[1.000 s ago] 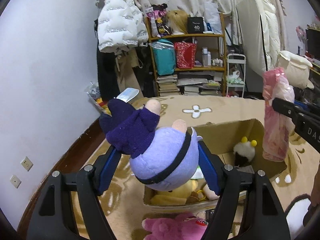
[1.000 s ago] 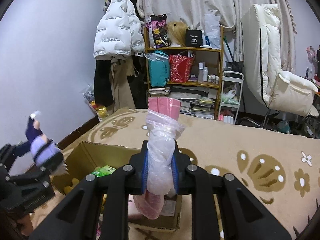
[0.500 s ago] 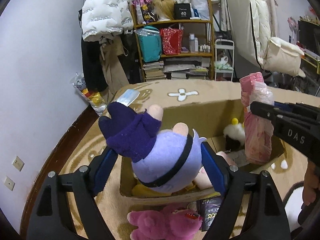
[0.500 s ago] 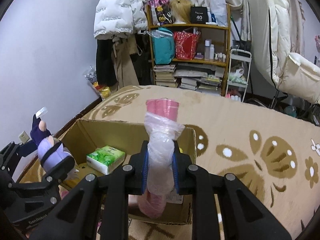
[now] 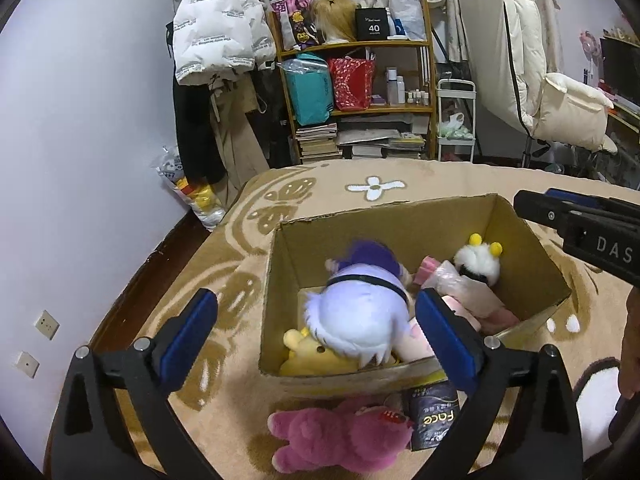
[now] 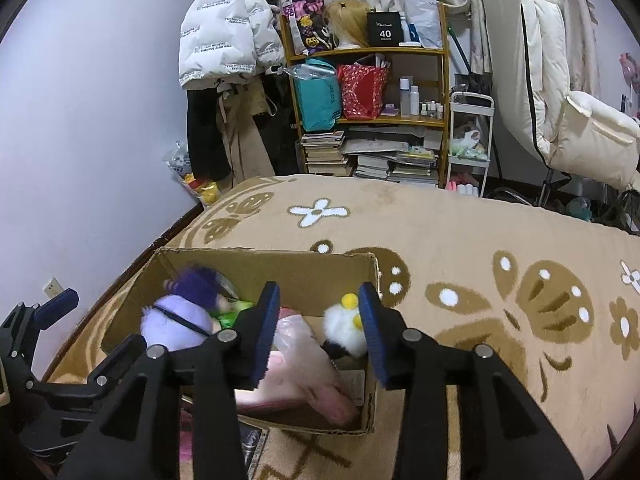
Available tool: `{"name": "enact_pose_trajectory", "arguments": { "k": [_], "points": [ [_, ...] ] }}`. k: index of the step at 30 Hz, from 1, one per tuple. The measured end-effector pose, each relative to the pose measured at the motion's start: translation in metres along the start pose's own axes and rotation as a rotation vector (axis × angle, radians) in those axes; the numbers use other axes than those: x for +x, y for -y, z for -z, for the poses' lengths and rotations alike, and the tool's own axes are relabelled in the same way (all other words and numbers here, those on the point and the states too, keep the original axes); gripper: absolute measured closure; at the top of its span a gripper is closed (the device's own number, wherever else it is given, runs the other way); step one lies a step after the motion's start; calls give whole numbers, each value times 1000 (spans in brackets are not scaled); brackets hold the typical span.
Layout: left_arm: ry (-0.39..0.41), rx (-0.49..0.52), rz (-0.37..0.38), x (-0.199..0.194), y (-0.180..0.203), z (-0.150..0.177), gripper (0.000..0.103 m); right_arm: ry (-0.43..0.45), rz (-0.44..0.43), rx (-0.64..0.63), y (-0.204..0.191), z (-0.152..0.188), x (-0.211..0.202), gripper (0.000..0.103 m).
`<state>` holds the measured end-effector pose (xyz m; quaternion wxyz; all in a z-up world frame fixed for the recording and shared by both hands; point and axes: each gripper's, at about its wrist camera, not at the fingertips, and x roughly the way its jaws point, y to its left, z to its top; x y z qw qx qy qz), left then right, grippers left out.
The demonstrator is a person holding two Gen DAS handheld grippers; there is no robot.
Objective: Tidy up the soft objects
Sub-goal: 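Move both tools back toward the pink bear and black tissue pack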
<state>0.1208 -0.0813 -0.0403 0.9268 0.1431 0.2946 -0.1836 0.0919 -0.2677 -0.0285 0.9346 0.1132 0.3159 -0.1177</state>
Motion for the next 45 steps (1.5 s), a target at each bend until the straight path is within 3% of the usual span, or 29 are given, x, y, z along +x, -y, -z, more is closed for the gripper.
{"name": "enact_pose_trajectory", "arguments": {
  "k": [1,5,7,9,16,33,45],
  "points": [
    [-1,-2,-3,-1,-1,-1,4,-1,-2,3,0,0,-1,41],
    [-23,1,-16,-11,-9,3,4,6,4,9,-1,1,-9,31],
    [-26,10,-32,-16,-10,5,4,-2,4,11,-1,1,-12,18],
    [-30,19,-56,-23,-14,8,4,3,3,16,-1,2,-16,12],
    [-53,-14,-96,-40,-30,19,4,-1,-7,10,-6,8,-31,3],
    [-84,-84,-134,-73,-49,41,4,-58,-55,-20,-21,35,-58,3],
    [-106,-102,-134,-73,-55,47,4,-94,-86,-35,-27,55,-56,3]
  ]
}}
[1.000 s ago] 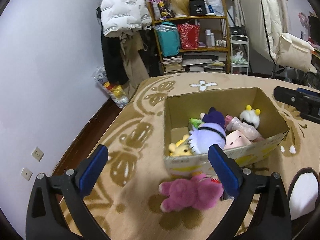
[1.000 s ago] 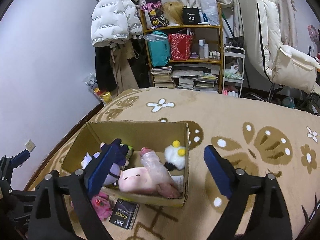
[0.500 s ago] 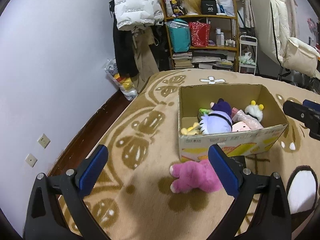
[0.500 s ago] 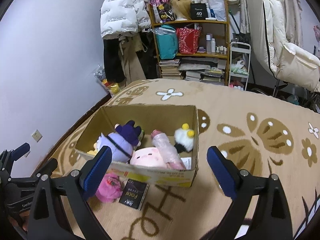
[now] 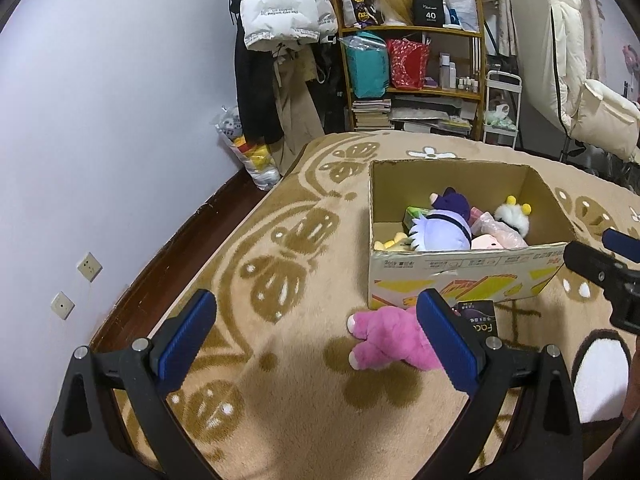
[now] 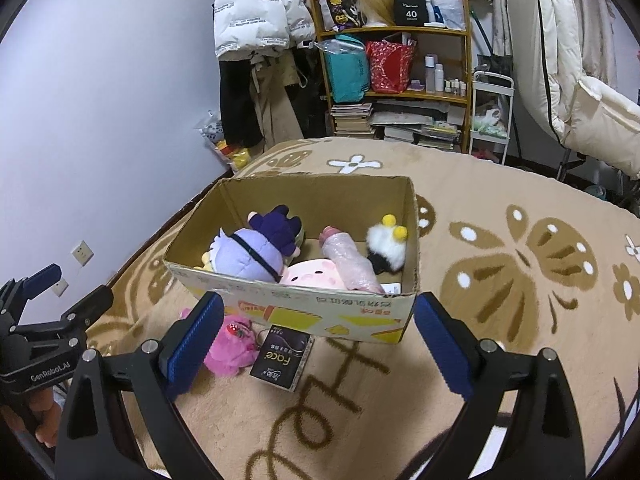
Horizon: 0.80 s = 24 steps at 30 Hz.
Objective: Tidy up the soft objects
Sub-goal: 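Move both tools back toward the pink bear and black tissue pack, then grasp the pink plush bear with the left tool while the right tool grasps the black Face tissue pack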
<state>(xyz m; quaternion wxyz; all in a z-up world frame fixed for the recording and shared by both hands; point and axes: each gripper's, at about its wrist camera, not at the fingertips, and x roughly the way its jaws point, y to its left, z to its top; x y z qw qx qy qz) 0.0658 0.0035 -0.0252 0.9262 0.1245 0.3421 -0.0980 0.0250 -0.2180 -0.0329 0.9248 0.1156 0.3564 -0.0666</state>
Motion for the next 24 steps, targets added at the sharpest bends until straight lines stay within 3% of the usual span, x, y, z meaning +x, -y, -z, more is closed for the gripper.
{"name": "enact_pose_trajectory", "arguments": {
  "k": [24],
  "points": [
    [-145,6,49,61,8,3,4,-157,50,-6,-8,23,66,3]
  ]
}}
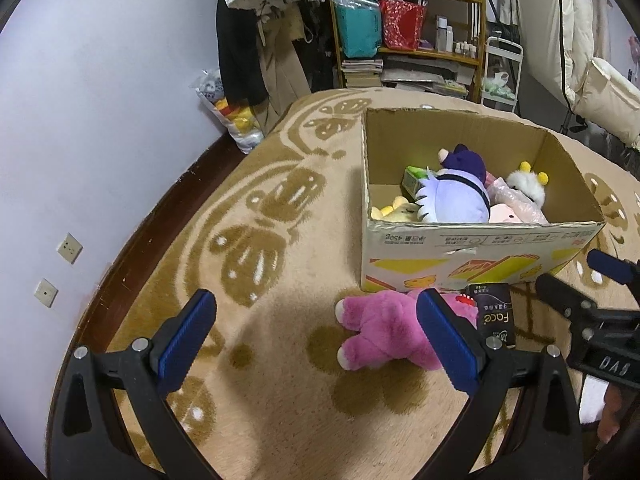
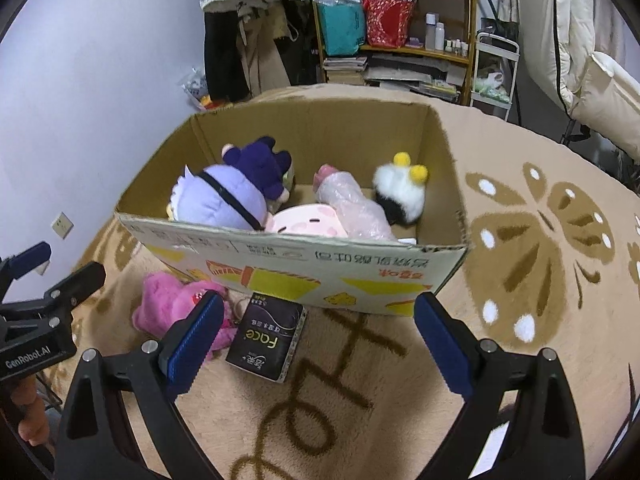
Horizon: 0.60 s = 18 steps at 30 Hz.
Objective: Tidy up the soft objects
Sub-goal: 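Grasp the pink plush bear with the left tool while the right tool grasps the black Face tissue pack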
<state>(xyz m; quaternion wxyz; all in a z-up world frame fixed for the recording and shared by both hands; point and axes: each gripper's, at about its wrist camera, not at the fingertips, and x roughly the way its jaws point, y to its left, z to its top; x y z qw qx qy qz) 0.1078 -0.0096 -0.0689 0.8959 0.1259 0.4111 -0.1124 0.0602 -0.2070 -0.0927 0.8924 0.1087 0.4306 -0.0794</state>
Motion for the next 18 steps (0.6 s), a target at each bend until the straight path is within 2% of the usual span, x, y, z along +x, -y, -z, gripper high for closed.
{"name": "enact_pose_trajectory", "arguments": {
  "k": [18],
  "points": [
    [-88,-8,90,41,15,-5,4,-100,13,-54,-14,10,39,3]
  ]
}}
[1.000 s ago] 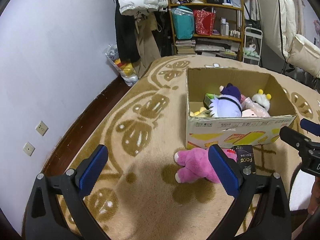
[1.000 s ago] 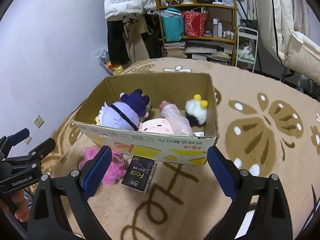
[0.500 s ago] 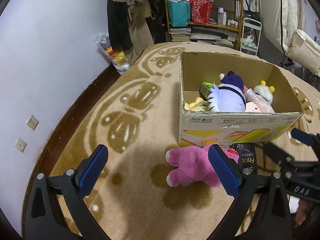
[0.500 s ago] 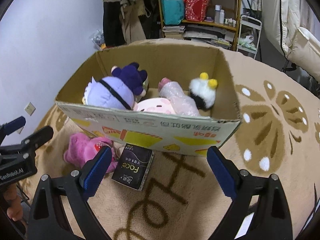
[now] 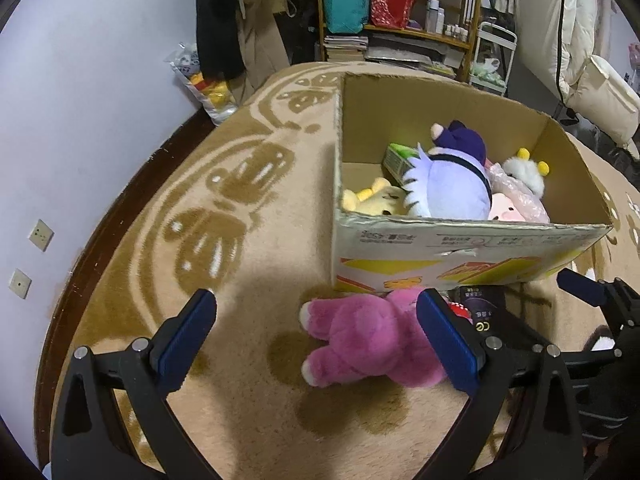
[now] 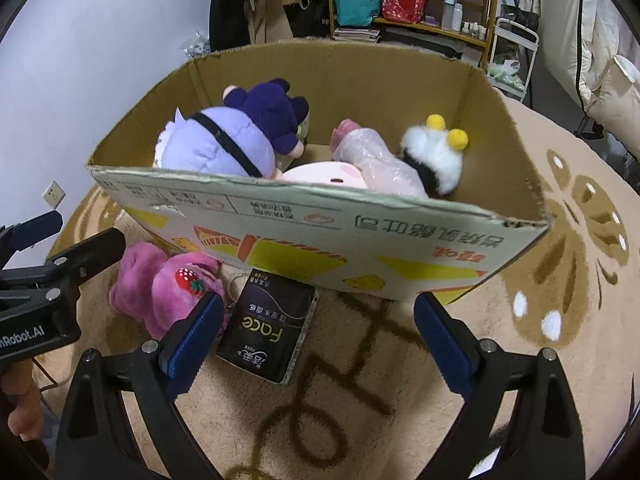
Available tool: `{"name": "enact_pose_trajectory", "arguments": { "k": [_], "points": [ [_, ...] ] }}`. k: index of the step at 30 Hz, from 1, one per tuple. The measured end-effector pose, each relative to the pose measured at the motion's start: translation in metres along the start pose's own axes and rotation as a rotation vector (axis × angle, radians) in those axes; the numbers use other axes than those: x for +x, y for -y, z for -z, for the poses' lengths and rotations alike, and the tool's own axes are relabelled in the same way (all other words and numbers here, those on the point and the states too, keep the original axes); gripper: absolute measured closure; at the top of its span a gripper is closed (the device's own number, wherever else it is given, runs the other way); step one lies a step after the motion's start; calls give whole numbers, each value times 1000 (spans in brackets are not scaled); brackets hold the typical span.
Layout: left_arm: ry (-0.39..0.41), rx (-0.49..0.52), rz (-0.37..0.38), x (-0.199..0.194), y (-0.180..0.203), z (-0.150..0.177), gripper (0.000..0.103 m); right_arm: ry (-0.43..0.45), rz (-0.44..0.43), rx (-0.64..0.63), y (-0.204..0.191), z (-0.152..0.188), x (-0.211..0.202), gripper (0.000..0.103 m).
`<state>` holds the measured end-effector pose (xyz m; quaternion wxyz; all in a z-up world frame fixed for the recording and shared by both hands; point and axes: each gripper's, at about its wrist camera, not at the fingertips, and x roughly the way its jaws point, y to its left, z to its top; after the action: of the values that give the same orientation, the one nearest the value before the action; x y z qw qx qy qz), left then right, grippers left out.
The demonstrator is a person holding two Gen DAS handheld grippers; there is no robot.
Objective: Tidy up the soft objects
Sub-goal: 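Grasp the pink plush bear with the left tool while the right tool grasps the black Face tissue pack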
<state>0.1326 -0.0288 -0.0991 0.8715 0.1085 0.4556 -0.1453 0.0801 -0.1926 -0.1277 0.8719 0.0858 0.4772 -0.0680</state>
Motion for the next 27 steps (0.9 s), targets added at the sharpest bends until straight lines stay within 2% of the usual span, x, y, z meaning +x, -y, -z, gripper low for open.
{"name": "enact_pose_trajectory", "arguments": {
  "k": [14,27],
  "points": [
    [-80,35,-15,31,5,7,3,-58,-6,-31,-11,2,23,3],
    [-104,-25,23,46,-5,6,0,-105,-13,-52,-22,8,42,3]
  ]
}}
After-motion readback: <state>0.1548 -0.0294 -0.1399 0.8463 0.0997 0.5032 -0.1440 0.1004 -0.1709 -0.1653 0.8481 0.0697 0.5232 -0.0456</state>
